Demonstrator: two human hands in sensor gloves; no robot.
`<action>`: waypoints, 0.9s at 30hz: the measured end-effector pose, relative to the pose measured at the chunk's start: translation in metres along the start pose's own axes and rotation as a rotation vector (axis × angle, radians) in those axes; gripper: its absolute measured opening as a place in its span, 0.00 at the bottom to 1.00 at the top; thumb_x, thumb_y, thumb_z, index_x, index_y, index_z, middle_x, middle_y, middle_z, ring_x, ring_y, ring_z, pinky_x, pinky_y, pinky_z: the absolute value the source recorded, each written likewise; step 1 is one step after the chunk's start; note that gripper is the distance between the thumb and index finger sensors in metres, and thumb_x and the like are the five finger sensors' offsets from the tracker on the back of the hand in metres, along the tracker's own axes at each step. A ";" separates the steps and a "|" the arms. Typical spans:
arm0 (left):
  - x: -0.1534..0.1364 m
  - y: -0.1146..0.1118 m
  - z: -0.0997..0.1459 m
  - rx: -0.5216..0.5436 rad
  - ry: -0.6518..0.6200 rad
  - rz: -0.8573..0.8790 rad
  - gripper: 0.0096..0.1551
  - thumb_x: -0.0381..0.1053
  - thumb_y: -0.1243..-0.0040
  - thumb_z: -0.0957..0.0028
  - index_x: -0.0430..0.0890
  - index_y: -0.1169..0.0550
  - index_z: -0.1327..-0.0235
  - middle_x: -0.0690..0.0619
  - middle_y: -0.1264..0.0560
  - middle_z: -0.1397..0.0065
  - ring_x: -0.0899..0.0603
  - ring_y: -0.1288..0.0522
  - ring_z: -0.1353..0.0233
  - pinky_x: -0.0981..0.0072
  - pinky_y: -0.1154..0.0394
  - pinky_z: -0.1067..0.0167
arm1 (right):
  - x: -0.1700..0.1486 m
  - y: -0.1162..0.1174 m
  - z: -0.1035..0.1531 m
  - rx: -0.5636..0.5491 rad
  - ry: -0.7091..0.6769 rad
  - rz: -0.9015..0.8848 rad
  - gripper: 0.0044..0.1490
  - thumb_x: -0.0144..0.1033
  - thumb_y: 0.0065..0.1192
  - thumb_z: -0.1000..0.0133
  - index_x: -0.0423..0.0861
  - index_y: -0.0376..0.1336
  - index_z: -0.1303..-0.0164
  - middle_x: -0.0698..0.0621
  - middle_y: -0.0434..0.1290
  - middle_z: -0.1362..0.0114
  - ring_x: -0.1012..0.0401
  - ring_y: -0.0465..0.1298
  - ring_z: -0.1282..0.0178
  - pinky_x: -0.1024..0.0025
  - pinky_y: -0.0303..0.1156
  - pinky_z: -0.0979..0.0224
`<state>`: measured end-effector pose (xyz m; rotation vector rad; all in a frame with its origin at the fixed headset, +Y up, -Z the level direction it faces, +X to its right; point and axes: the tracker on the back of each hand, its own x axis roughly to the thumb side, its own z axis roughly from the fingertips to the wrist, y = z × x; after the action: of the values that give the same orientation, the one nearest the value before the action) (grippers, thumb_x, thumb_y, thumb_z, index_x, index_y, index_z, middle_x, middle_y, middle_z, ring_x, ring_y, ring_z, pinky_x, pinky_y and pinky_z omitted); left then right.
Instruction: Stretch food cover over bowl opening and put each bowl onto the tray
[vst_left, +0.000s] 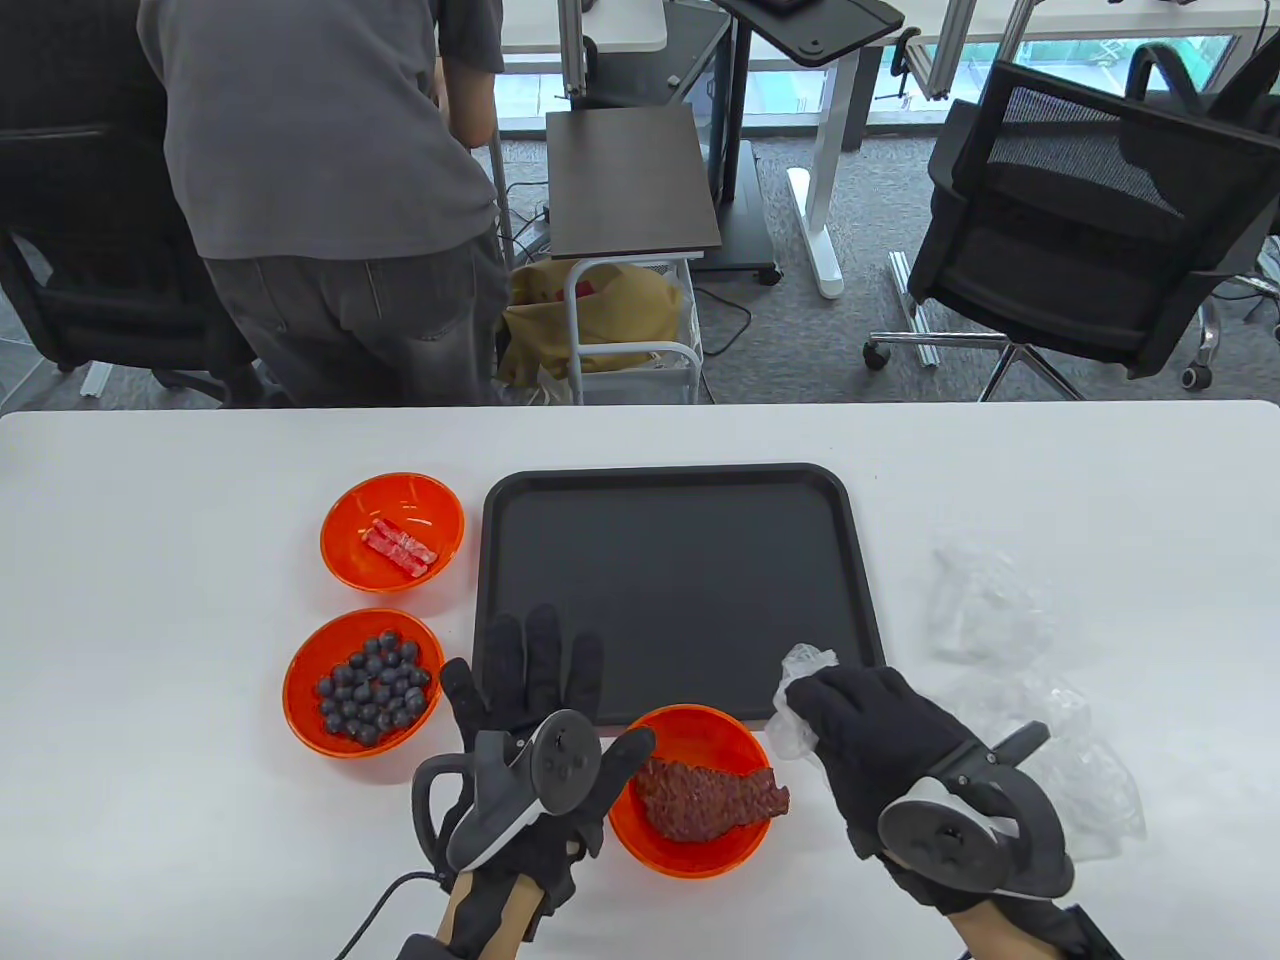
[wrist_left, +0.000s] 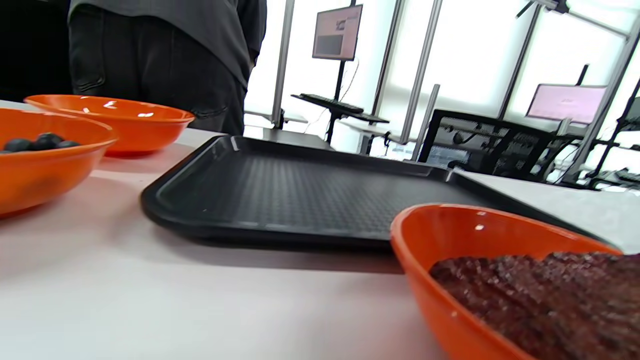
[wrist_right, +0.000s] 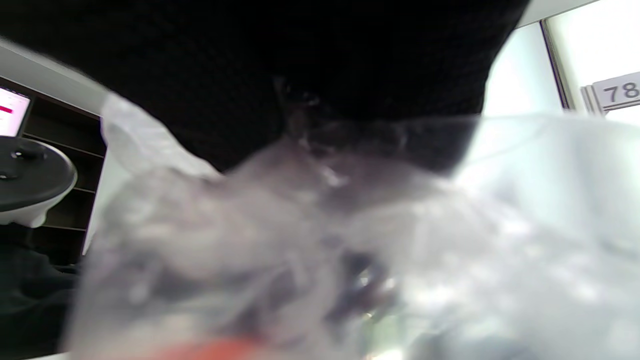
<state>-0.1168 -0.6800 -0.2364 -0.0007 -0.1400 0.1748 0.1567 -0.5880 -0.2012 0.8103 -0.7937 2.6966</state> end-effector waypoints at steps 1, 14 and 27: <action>0.003 0.003 0.001 0.058 -0.055 0.013 0.55 0.86 0.62 0.56 0.64 0.47 0.14 0.55 0.57 0.07 0.40 0.60 0.08 0.33 0.63 0.20 | 0.006 0.004 -0.005 -0.002 -0.017 -0.015 0.26 0.36 0.83 0.52 0.51 0.76 0.42 0.49 0.83 0.40 0.51 0.88 0.47 0.60 0.87 0.48; -0.006 0.013 0.005 0.097 -0.251 0.545 0.51 0.82 0.58 0.51 0.50 0.26 0.25 0.48 0.20 0.23 0.36 0.17 0.27 0.41 0.21 0.33 | 0.031 0.043 -0.017 -0.132 -0.090 -0.260 0.26 0.35 0.81 0.50 0.51 0.75 0.40 0.49 0.82 0.38 0.50 0.88 0.44 0.60 0.87 0.46; -0.015 -0.007 0.000 0.059 -0.182 1.099 0.25 0.62 0.32 0.46 0.54 0.17 0.39 0.59 0.08 0.43 0.48 0.06 0.43 0.54 0.14 0.43 | 0.015 0.065 -0.006 -0.039 -0.013 -0.465 0.47 0.47 0.83 0.51 0.45 0.64 0.24 0.43 0.73 0.26 0.45 0.81 0.33 0.56 0.82 0.37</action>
<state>-0.1308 -0.6892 -0.2384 -0.0029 -0.3064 1.2786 0.1186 -0.6378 -0.2252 0.8774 -0.5716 2.2599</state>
